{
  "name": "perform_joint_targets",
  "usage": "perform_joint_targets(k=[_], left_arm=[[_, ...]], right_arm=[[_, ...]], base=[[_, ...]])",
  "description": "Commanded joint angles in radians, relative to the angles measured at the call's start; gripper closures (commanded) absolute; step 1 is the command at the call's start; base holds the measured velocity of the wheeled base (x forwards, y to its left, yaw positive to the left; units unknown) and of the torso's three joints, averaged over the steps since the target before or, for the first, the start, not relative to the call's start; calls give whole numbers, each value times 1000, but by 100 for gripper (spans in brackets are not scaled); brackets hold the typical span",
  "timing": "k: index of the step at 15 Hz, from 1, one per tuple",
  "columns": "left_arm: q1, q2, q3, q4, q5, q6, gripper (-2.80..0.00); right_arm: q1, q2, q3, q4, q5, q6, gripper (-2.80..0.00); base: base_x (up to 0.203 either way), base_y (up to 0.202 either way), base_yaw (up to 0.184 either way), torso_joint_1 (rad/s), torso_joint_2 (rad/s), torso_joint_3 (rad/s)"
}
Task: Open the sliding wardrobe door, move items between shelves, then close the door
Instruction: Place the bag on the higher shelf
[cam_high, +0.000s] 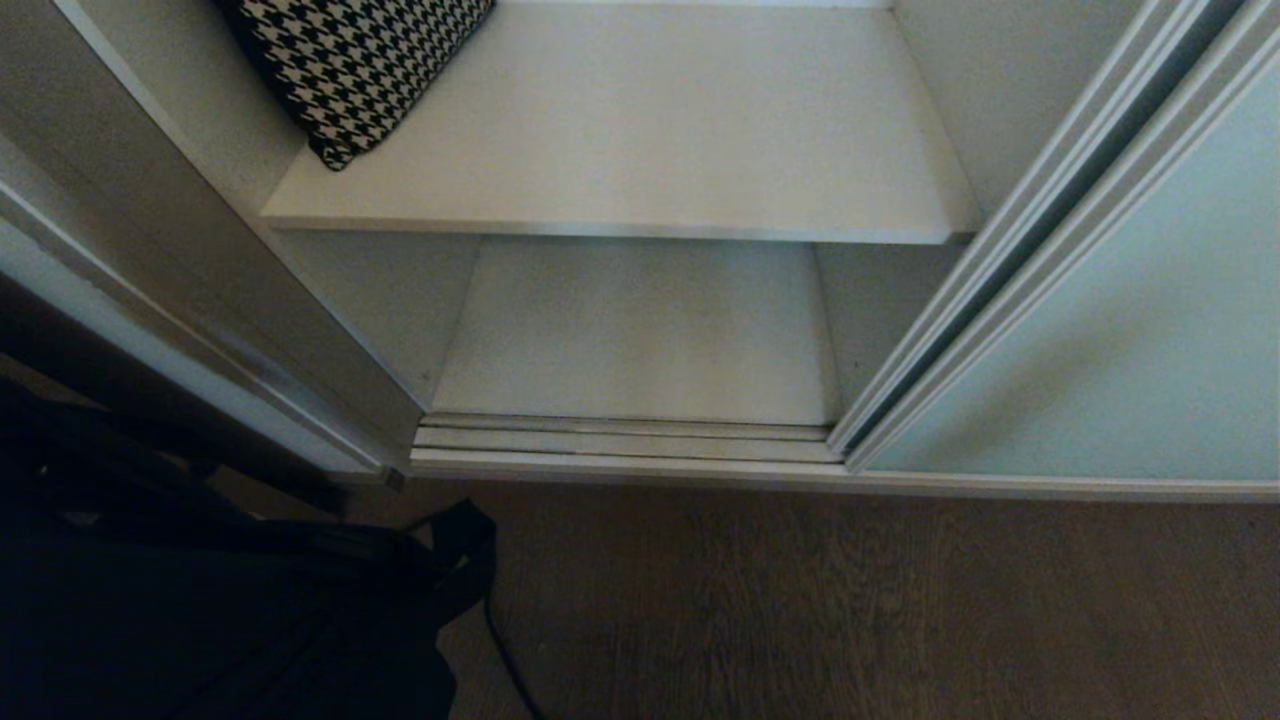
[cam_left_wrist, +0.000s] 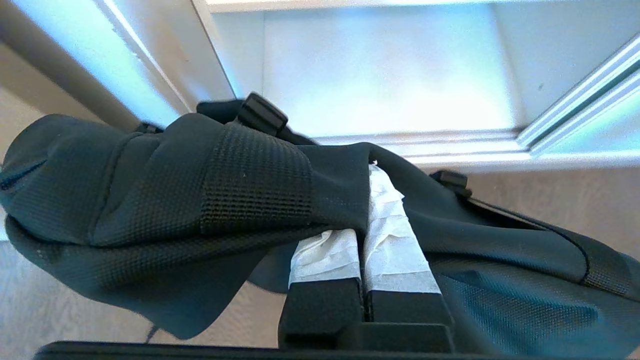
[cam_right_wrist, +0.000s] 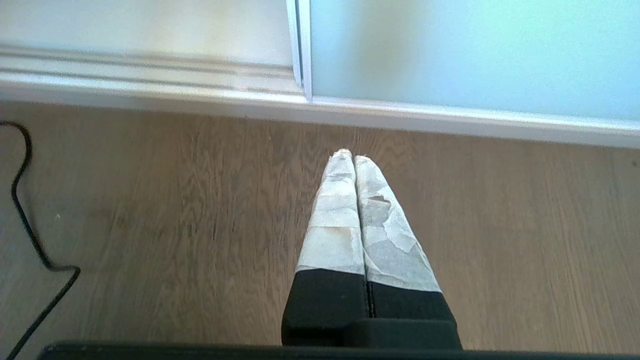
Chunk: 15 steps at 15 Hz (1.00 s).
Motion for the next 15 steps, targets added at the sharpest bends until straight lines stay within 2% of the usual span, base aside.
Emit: perform_joint_targets(k=[1, 7, 15], left_arm=[[0, 9, -2, 0, -2, -3, 0], [-1, 7, -2, 3, -3, -3, 0], [-2, 3, 5, 0, -11, 5, 0]], right_arm=[[0, -2, 1, 1, 0, 0, 0], [0, -2, 0, 1, 0, 0, 0], [0, -2, 1, 0, 0, 0, 0]], base=[[0, 0, 0, 2, 2, 200], [0, 0, 0, 5, 2, 202], [0, 0, 0, 0, 1, 10]])
